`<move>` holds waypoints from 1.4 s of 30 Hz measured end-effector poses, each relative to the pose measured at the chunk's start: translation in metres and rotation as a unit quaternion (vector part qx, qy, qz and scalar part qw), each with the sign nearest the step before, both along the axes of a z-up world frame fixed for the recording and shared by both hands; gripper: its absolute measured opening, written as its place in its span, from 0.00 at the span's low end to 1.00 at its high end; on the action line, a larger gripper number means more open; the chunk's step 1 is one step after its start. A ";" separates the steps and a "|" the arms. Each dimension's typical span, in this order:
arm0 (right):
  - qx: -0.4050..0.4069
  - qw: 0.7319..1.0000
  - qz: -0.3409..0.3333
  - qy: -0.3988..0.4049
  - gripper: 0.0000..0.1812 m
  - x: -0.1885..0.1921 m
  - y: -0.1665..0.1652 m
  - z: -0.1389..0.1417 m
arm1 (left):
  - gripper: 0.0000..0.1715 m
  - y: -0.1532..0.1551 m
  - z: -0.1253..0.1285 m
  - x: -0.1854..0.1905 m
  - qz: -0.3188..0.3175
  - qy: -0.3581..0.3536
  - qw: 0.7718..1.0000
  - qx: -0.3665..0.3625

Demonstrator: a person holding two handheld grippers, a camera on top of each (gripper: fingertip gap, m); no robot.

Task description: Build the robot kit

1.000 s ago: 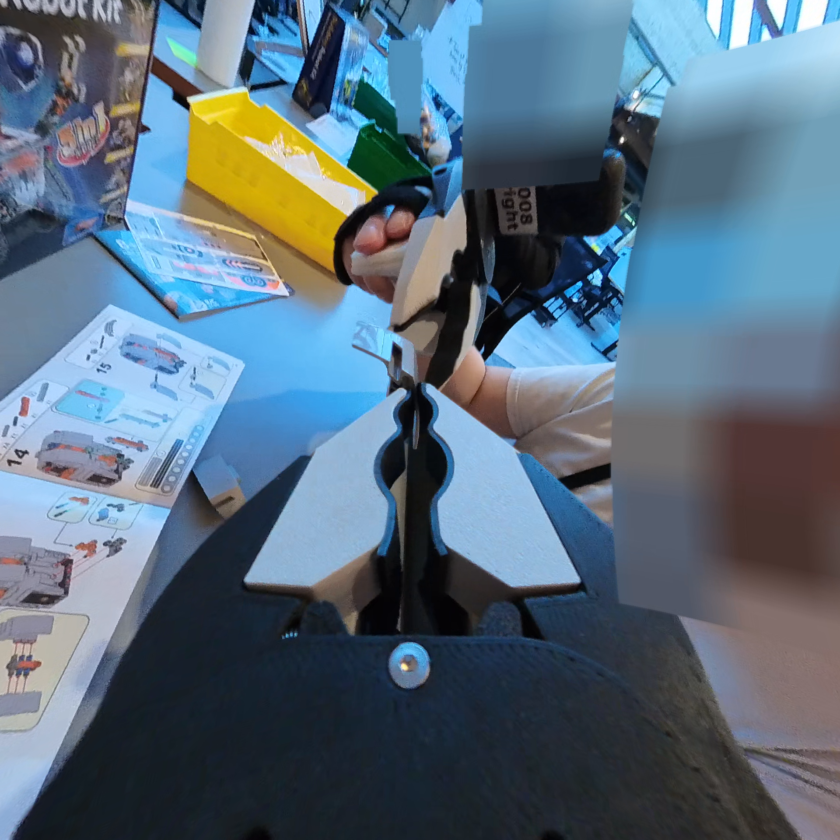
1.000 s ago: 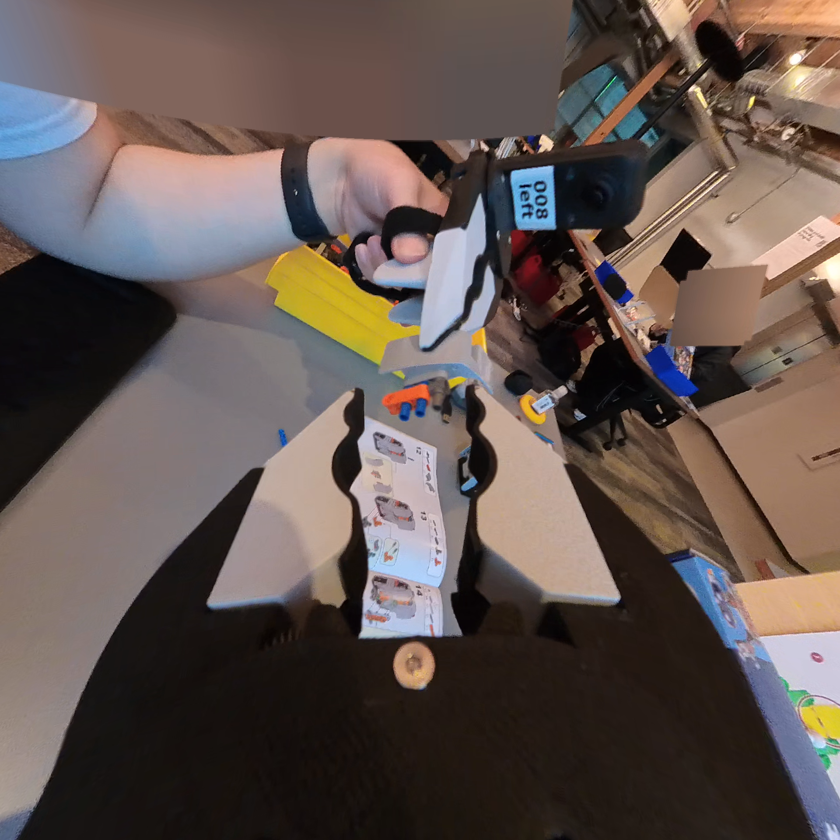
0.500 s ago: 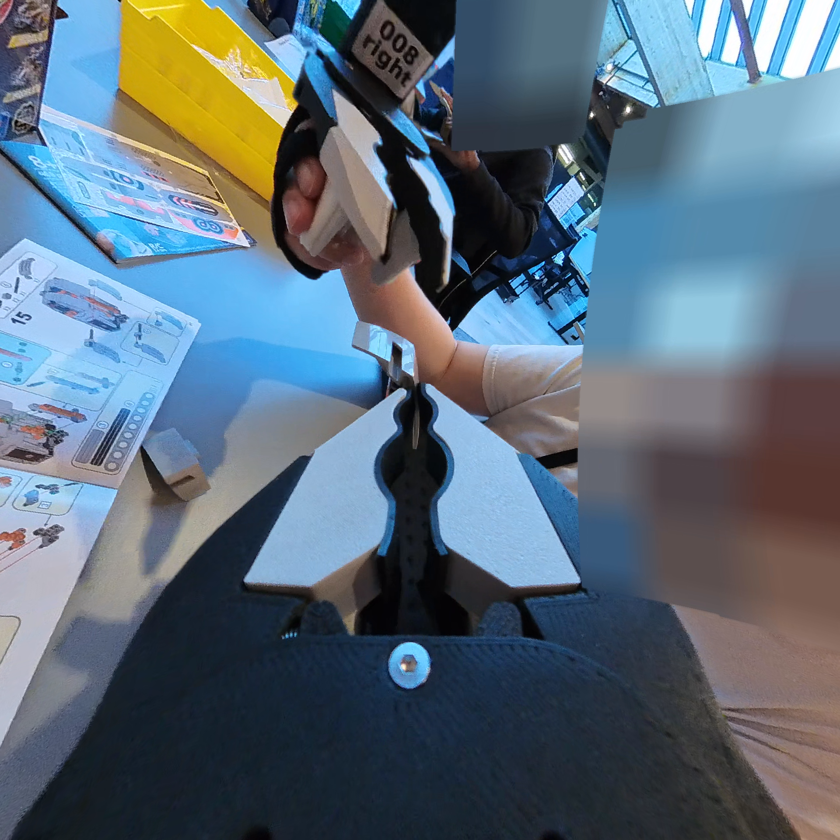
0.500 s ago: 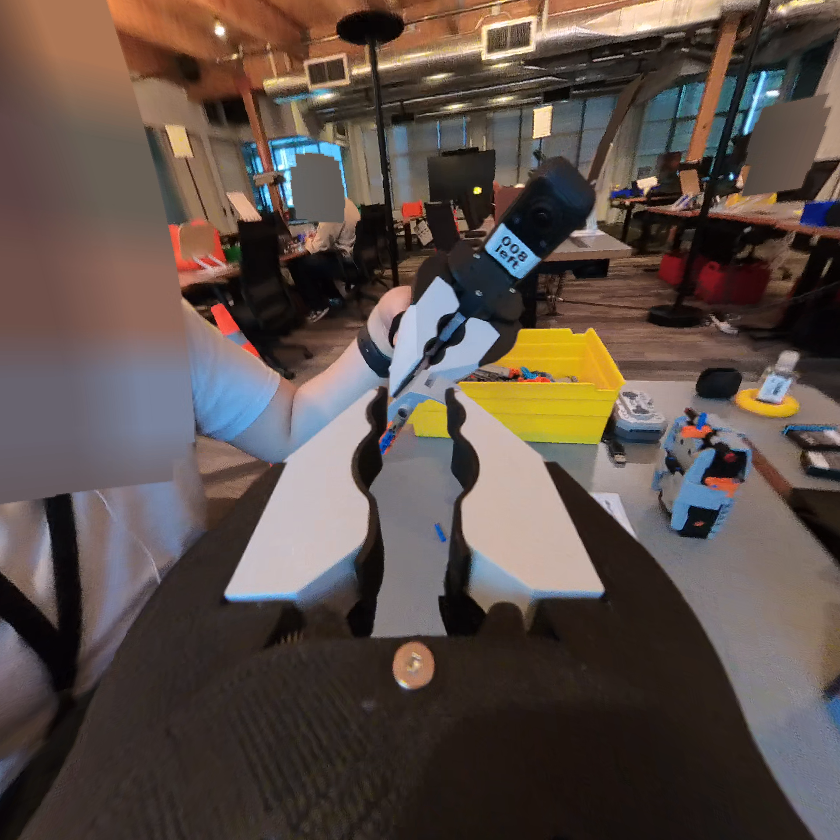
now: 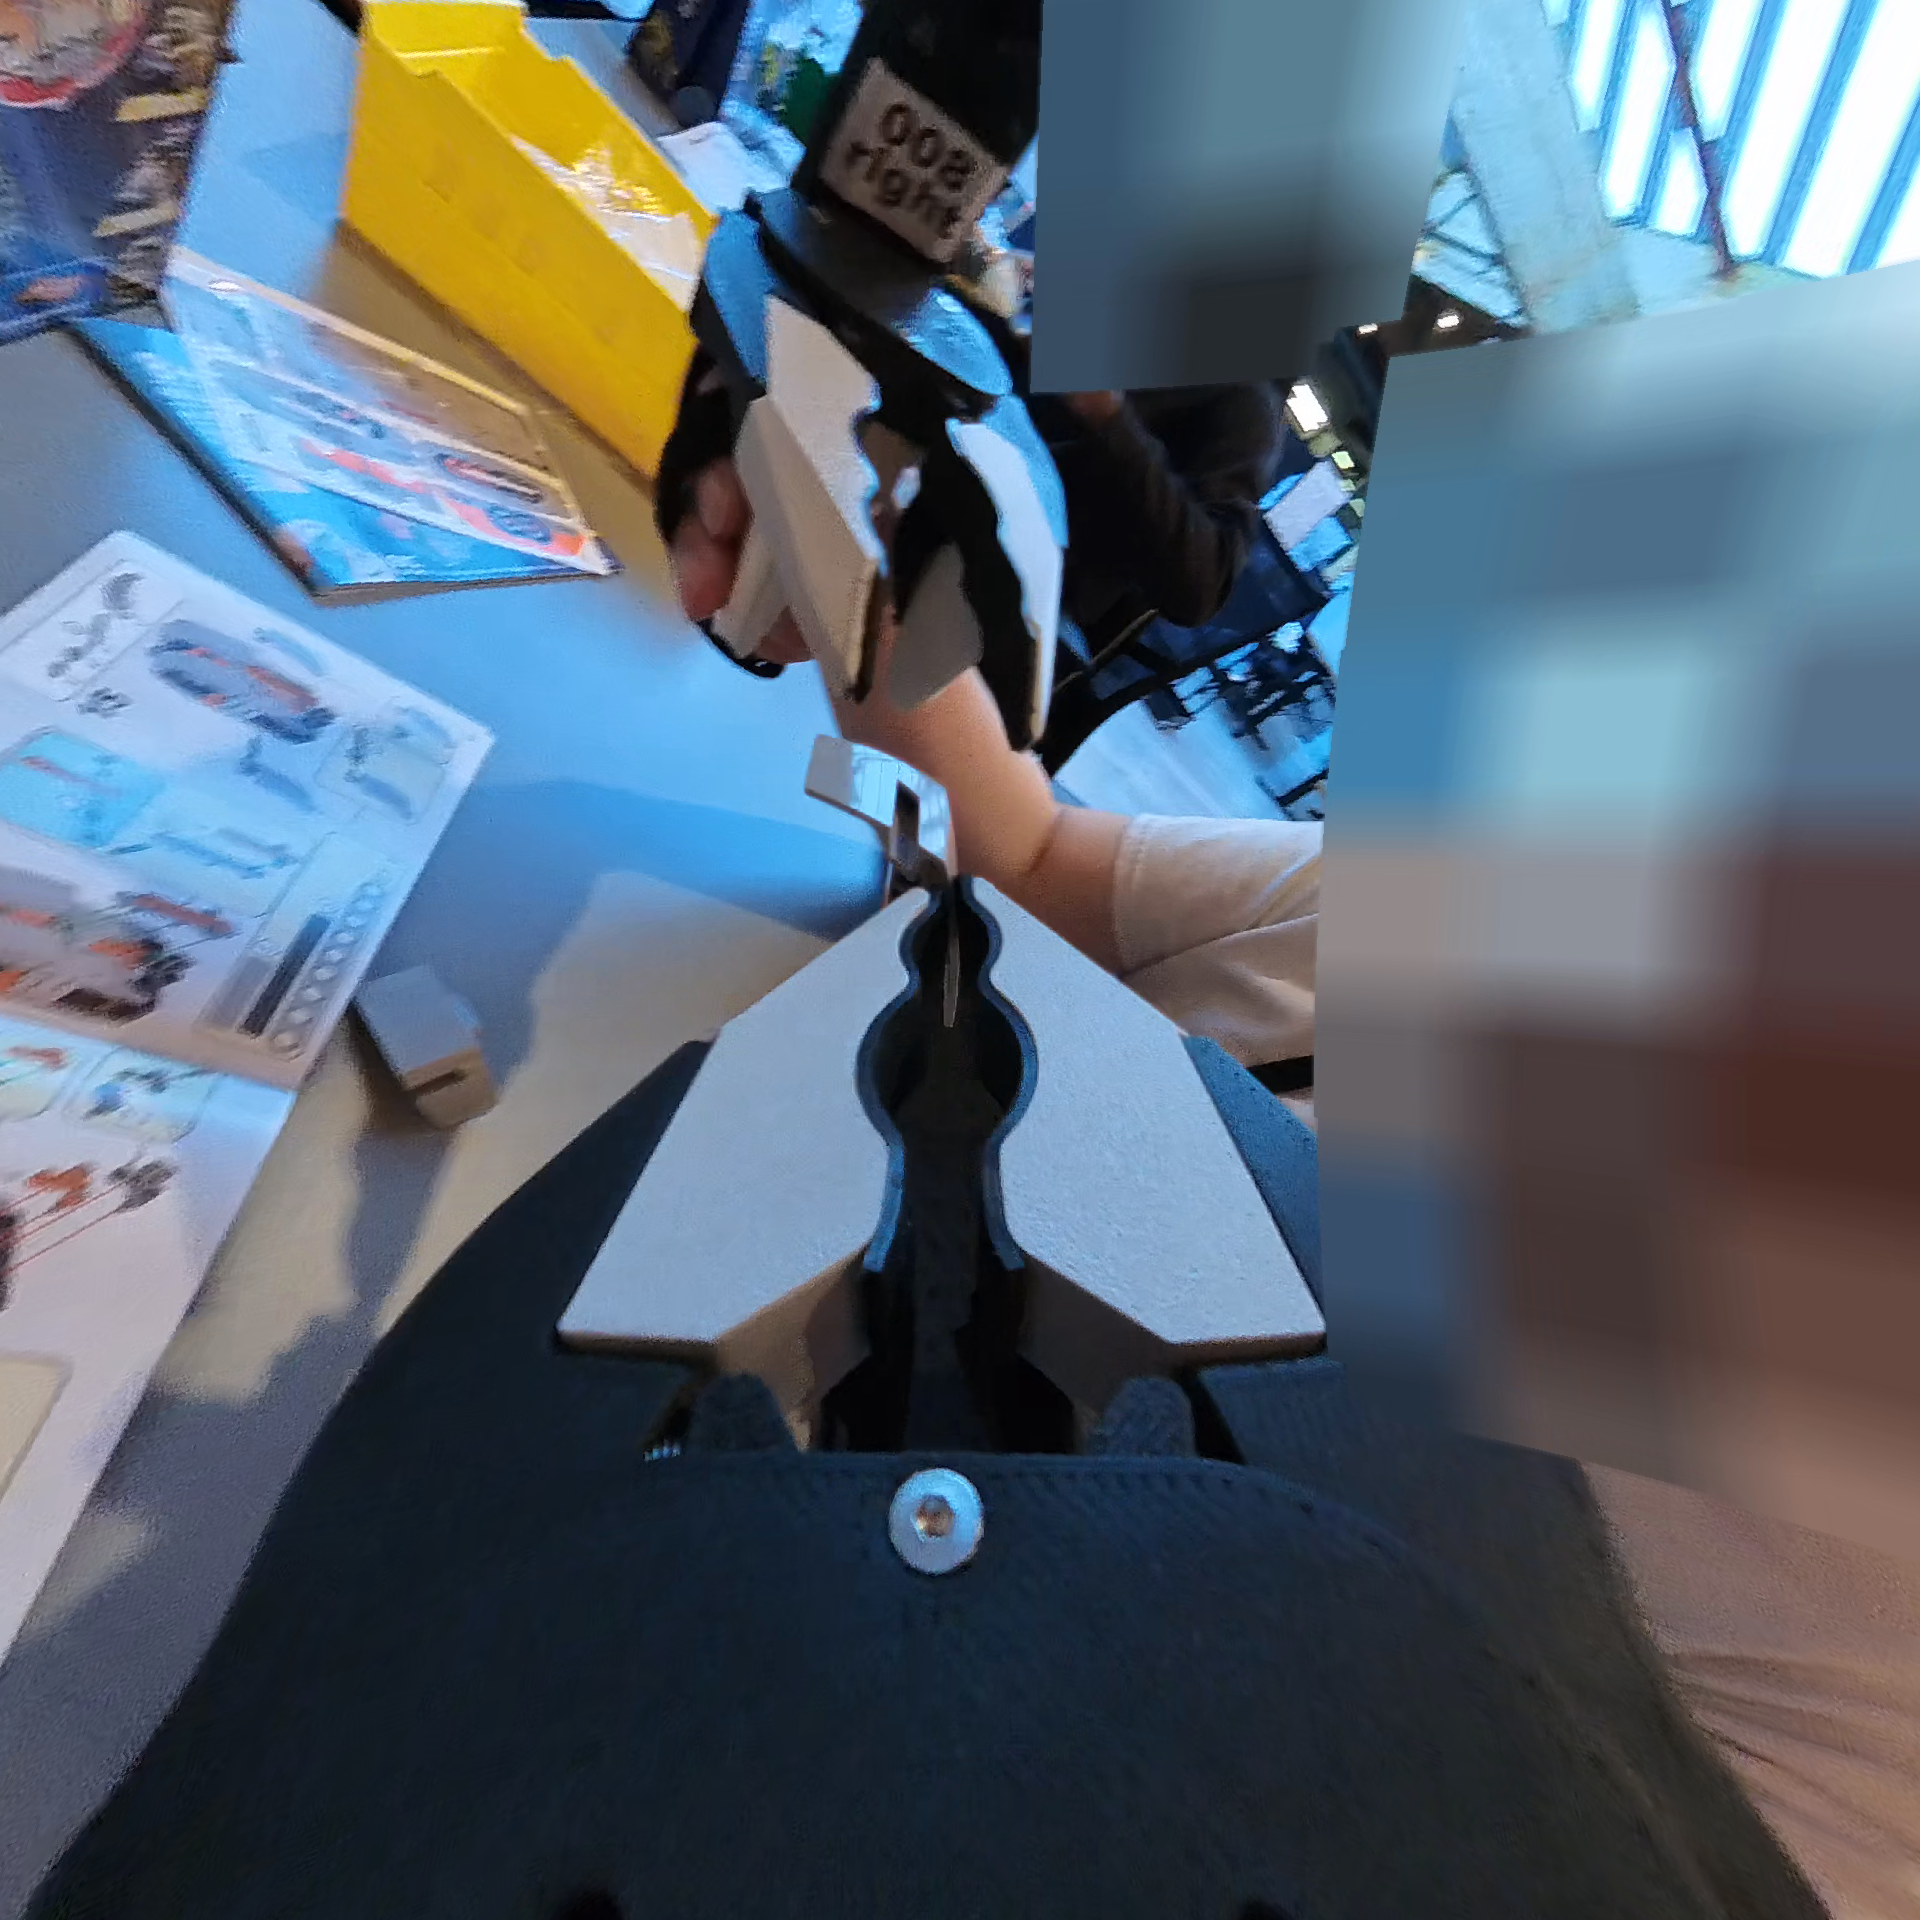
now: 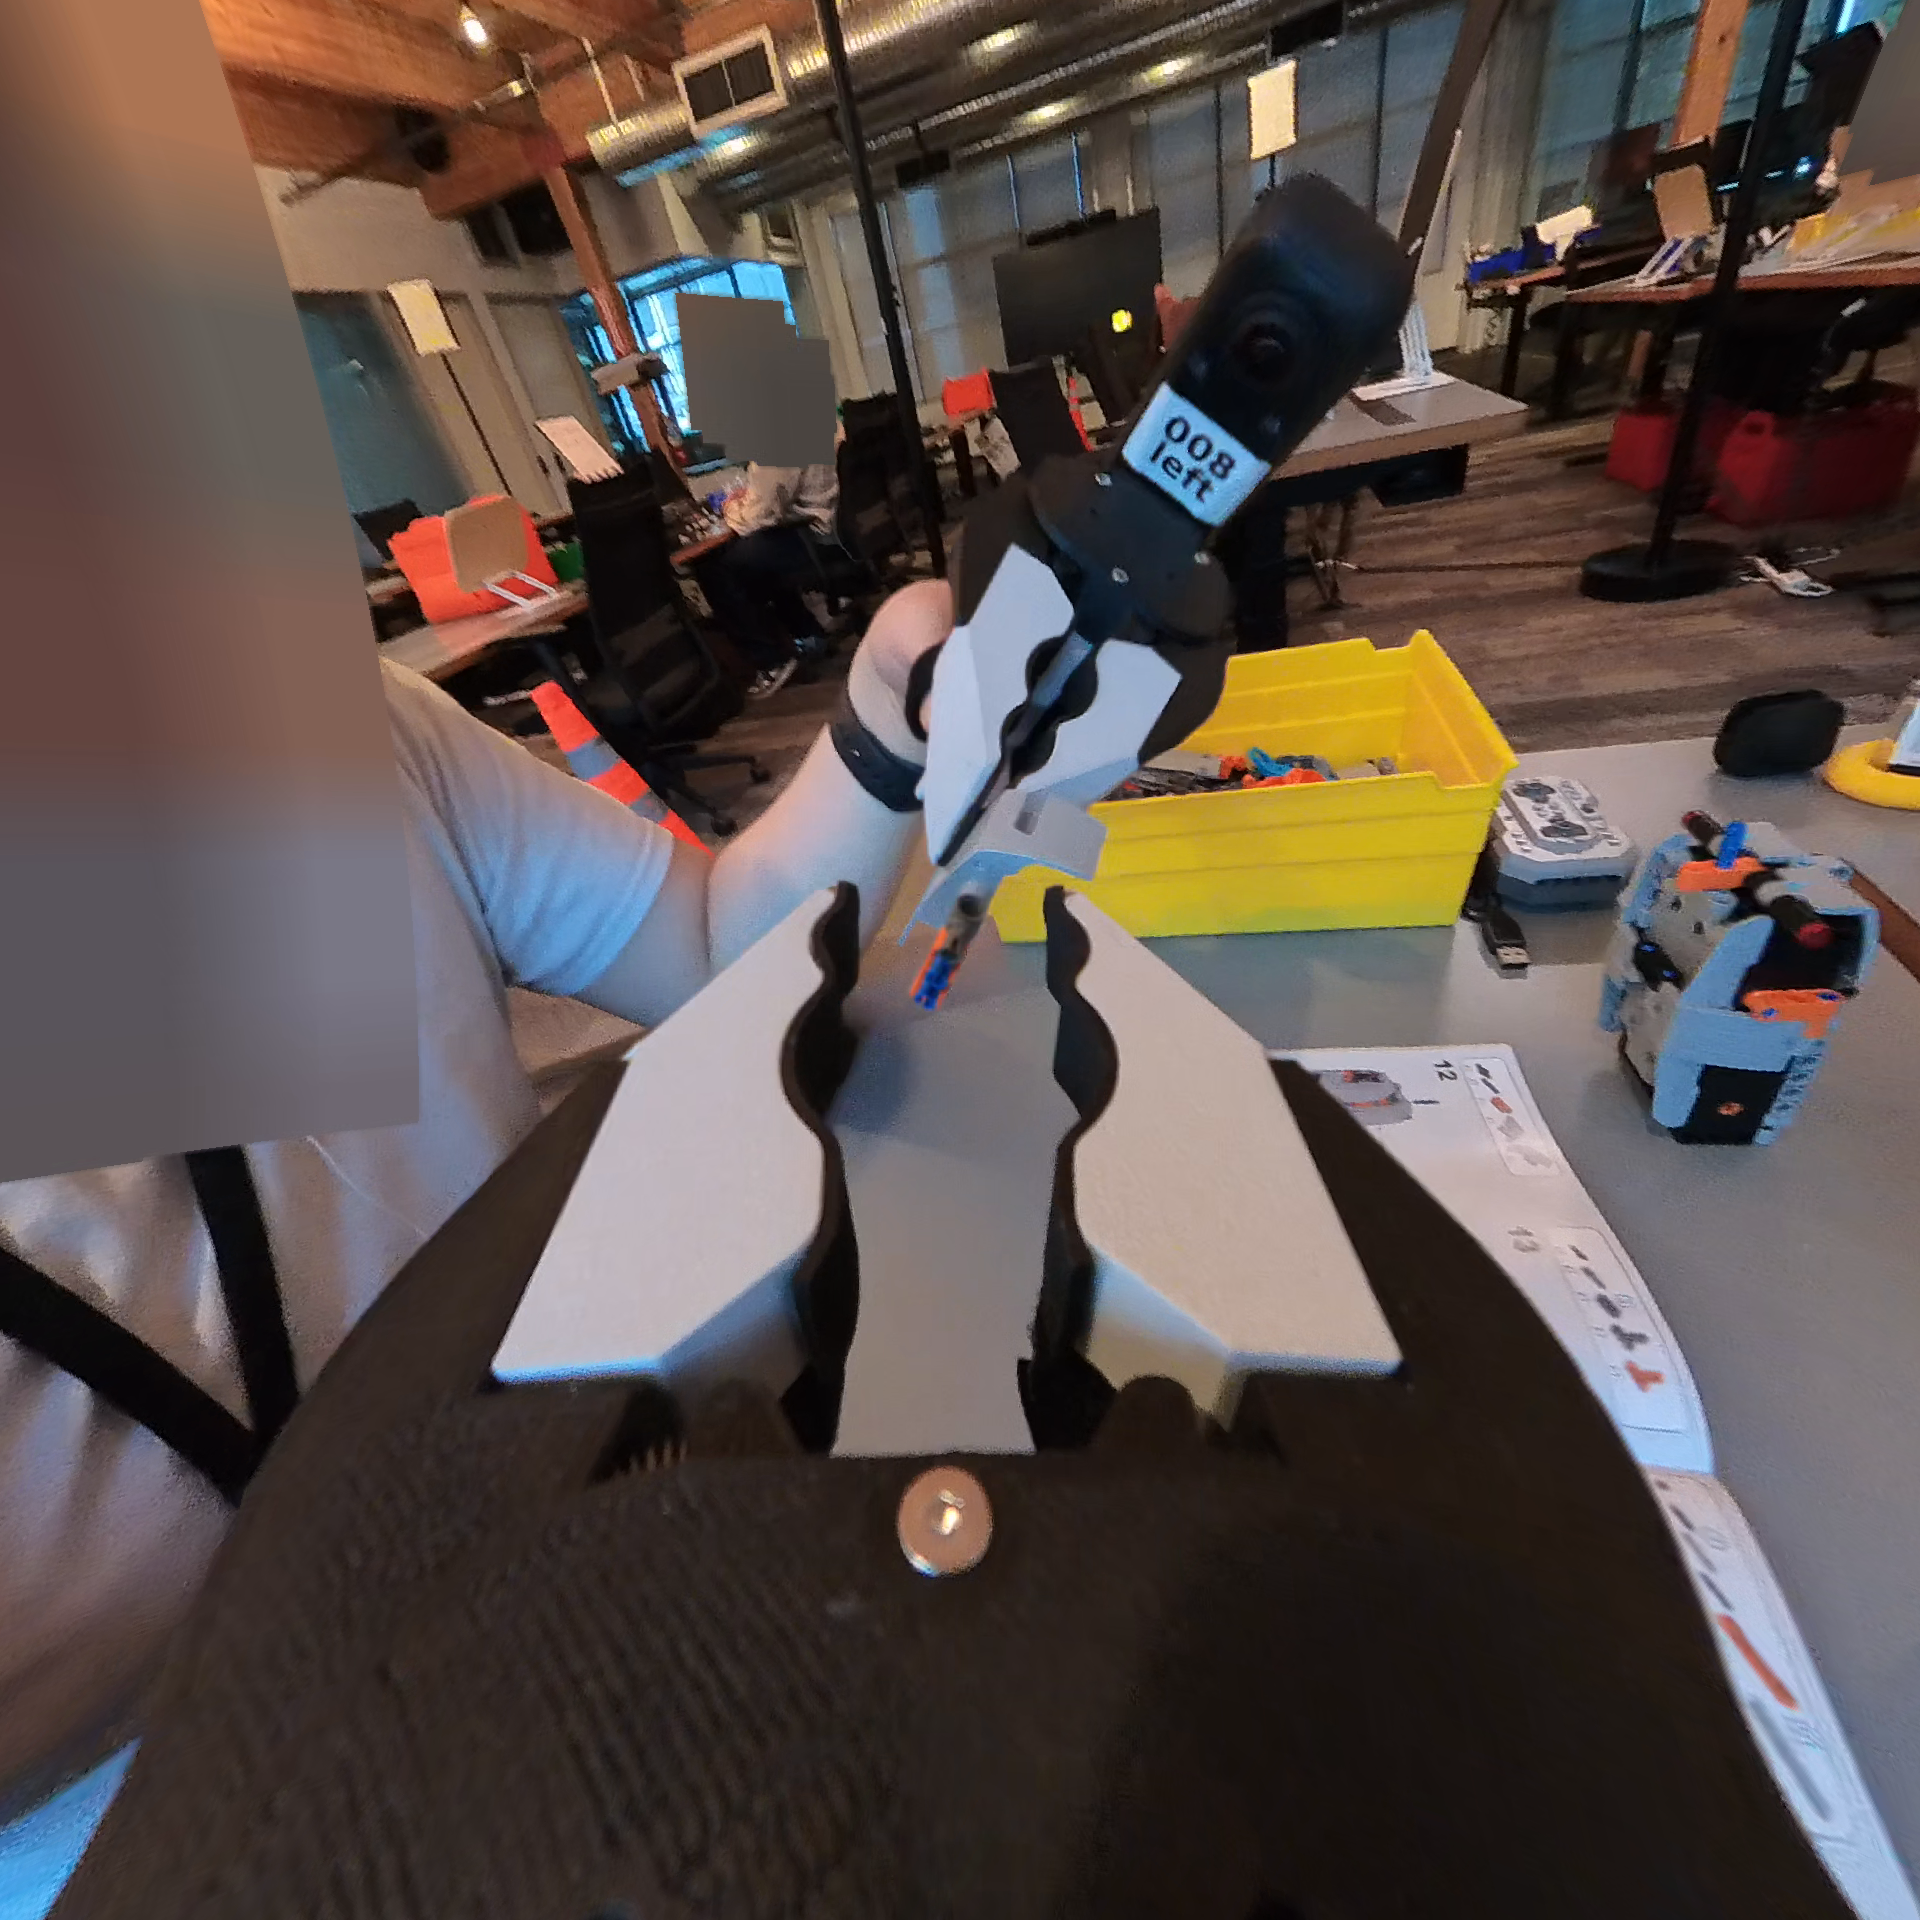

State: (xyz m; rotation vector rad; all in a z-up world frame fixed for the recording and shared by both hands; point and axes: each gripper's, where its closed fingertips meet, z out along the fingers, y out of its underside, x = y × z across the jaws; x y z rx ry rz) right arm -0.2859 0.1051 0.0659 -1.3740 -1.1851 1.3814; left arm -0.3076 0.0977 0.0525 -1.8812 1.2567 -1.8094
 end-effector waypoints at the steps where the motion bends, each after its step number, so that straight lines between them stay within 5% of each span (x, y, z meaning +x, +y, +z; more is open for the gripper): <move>1: 0.012 1.000 -0.005 -0.008 0.19 -0.002 0.000 -0.002 | 0.00 0.002 -0.003 -0.002 0.008 0.012 1.000 0.009; 9: 0.062 0.997 -0.014 -0.037 0.24 -0.012 0.013 -0.033 | 0.00 0.005 0.001 -0.018 0.023 0.019 0.999 0.040; 28: 0.127 0.986 -0.071 -0.082 0.22 -0.015 0.046 -0.070 | 0.00 0.050 -0.035 -0.042 0.124 0.117 0.984 0.054; 42: 0.171 0.974 -0.093 -0.118 0.21 -0.008 0.052 -0.072 | 0.00 0.049 -0.035 -0.044 0.122 0.121 0.983 0.061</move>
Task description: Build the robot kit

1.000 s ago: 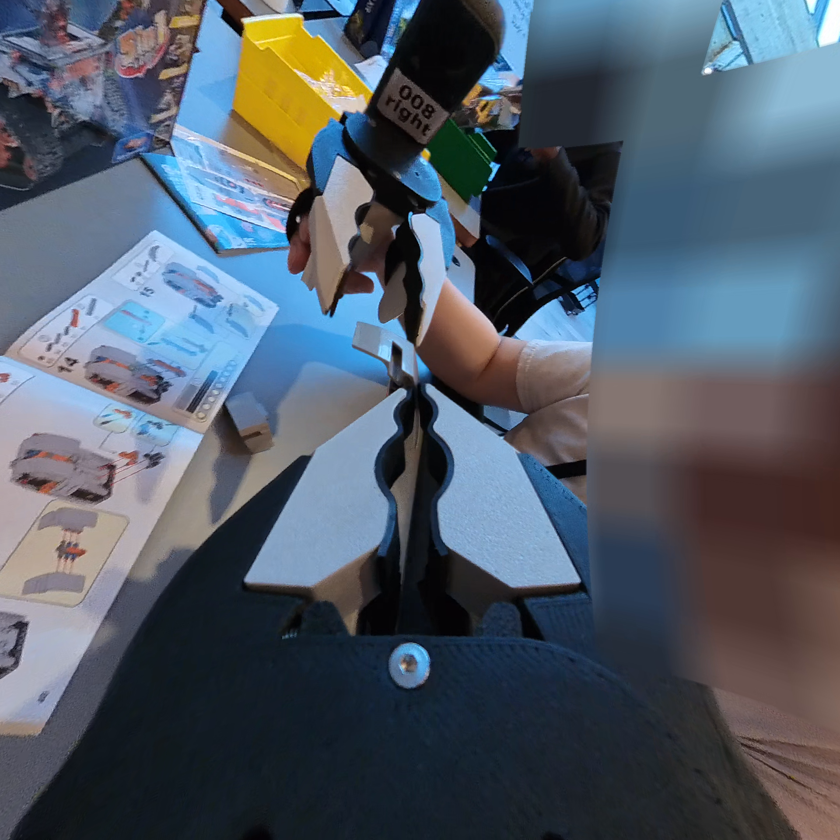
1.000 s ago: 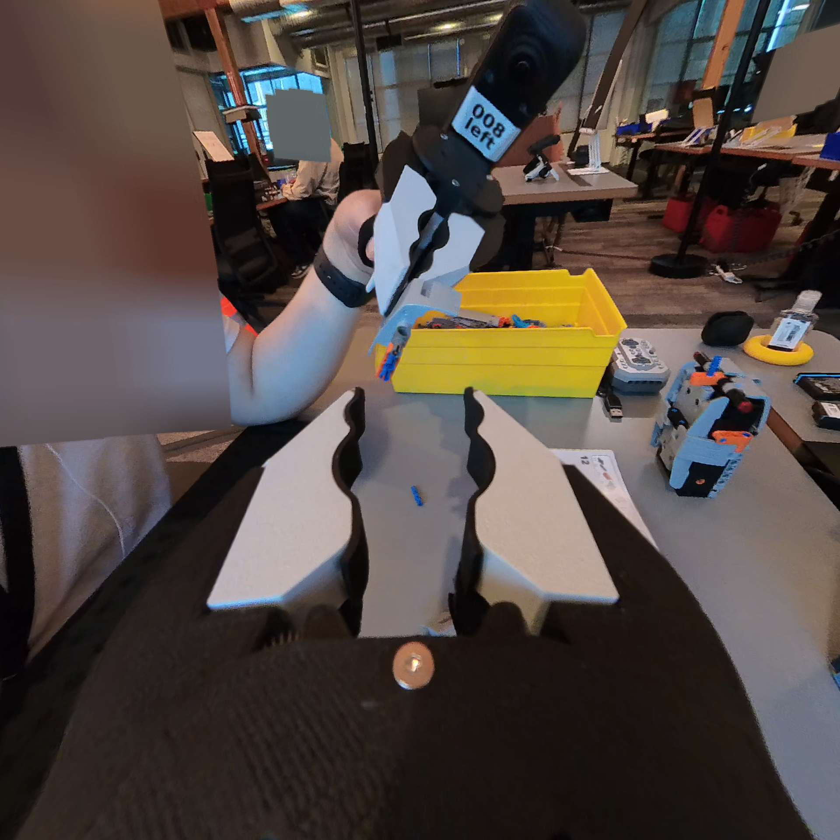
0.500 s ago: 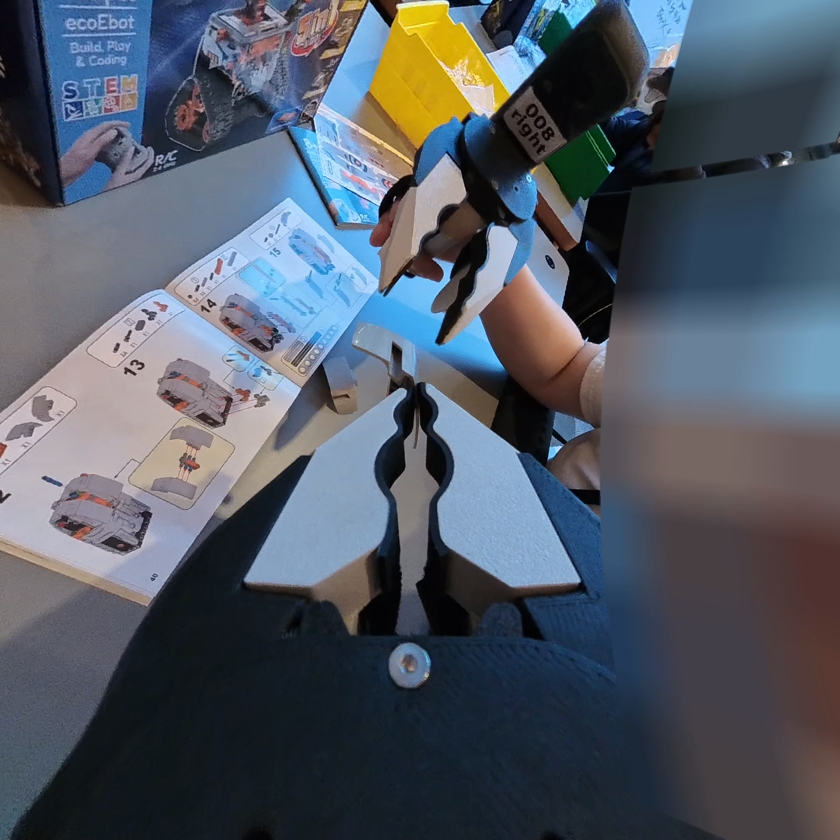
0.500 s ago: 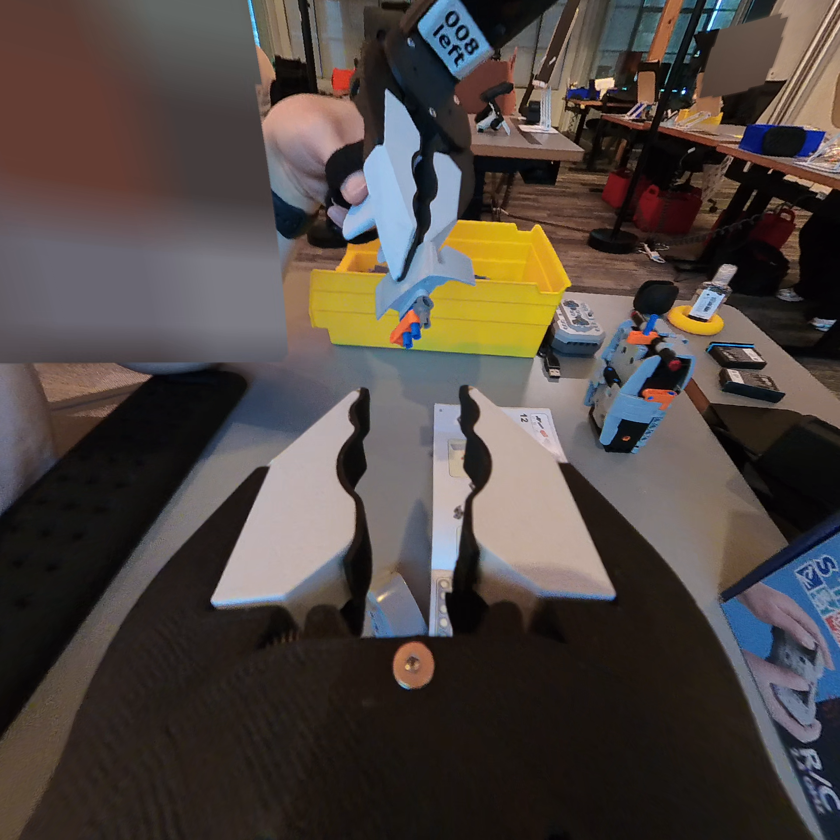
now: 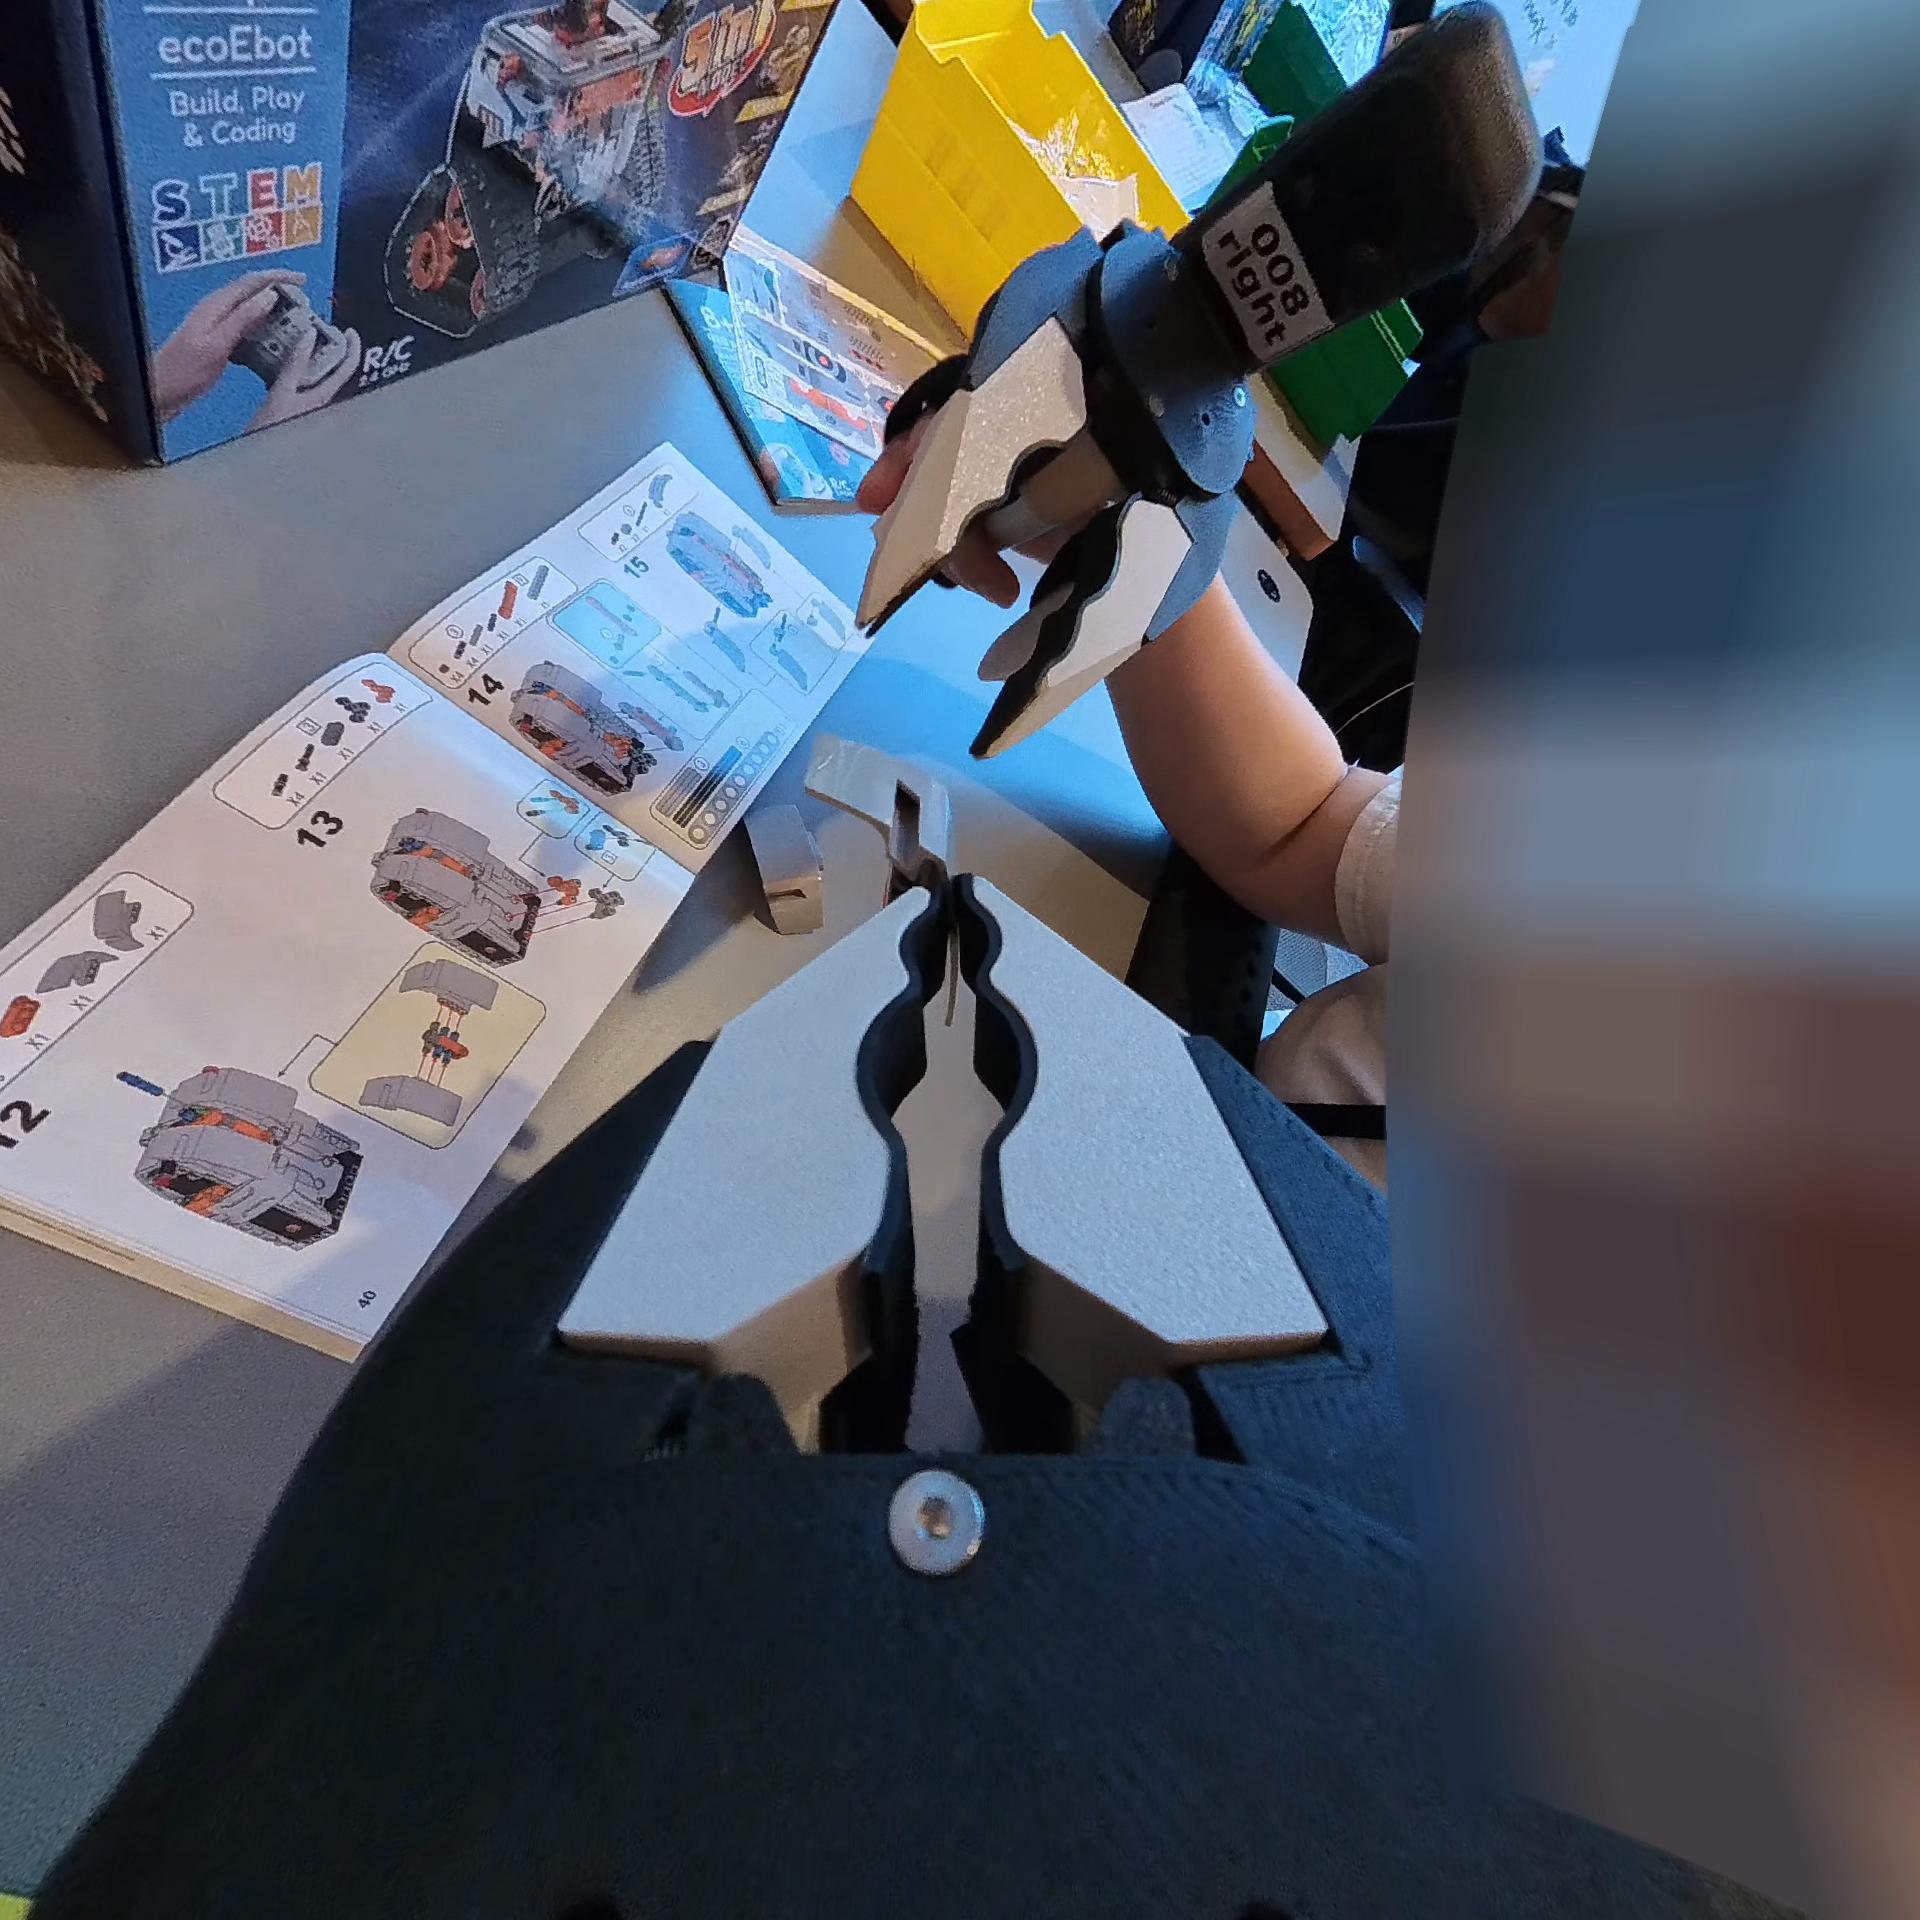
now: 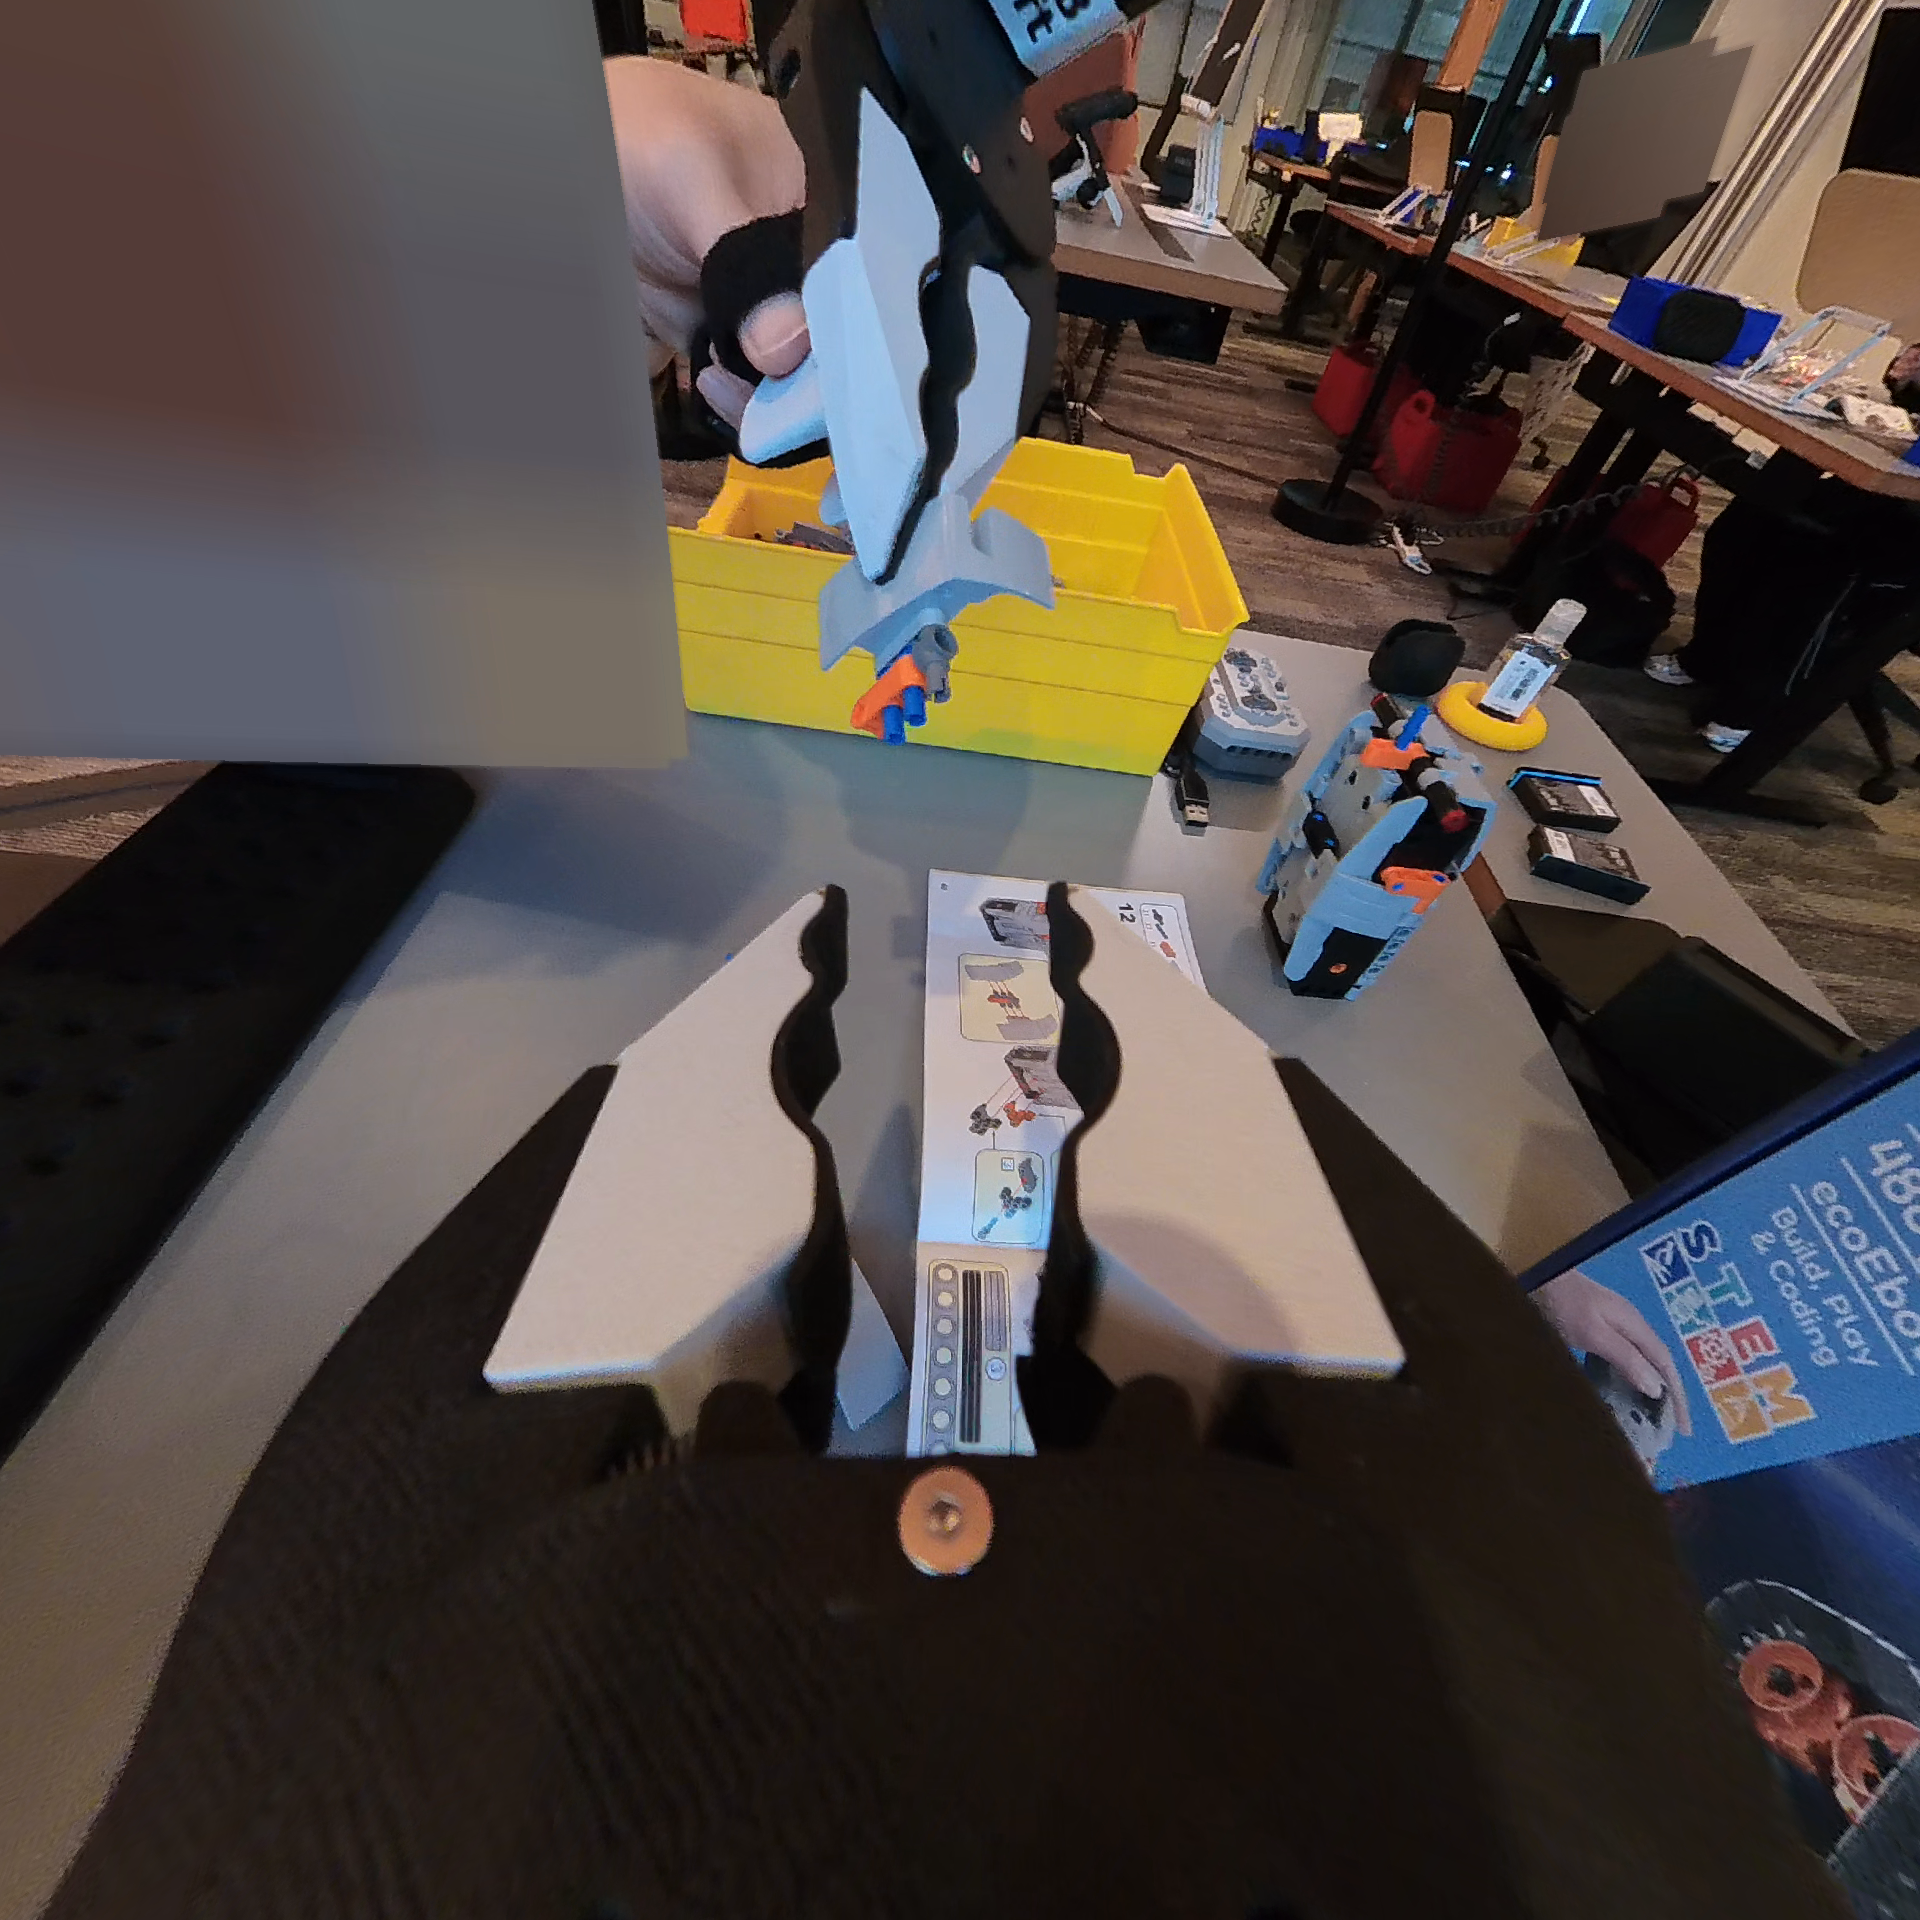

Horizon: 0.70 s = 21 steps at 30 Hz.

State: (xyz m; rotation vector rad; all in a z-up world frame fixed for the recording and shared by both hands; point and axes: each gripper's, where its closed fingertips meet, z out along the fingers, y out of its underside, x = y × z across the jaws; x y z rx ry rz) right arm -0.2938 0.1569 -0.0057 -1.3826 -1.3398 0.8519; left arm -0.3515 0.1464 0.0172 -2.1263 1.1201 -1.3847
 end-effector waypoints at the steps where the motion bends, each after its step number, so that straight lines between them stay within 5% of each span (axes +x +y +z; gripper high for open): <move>1: 0.002 1.000 0.000 -0.001 0.21 0.001 0.000 0.000 | 0.00 0.001 0.000 0.000 0.001 0.000 1.000 0.000; 14: 0.013 1.000 0.007 -0.008 0.20 0.004 -0.003 0.003 | 0.00 -0.015 0.010 0.005 -0.046 -0.036 0.998 -0.011; 21: 0.021 1.000 -0.003 -0.010 0.20 0.010 0.000 0.005 | 0.00 -0.003 0.008 -0.005 -0.010 -0.024 1.000 -0.004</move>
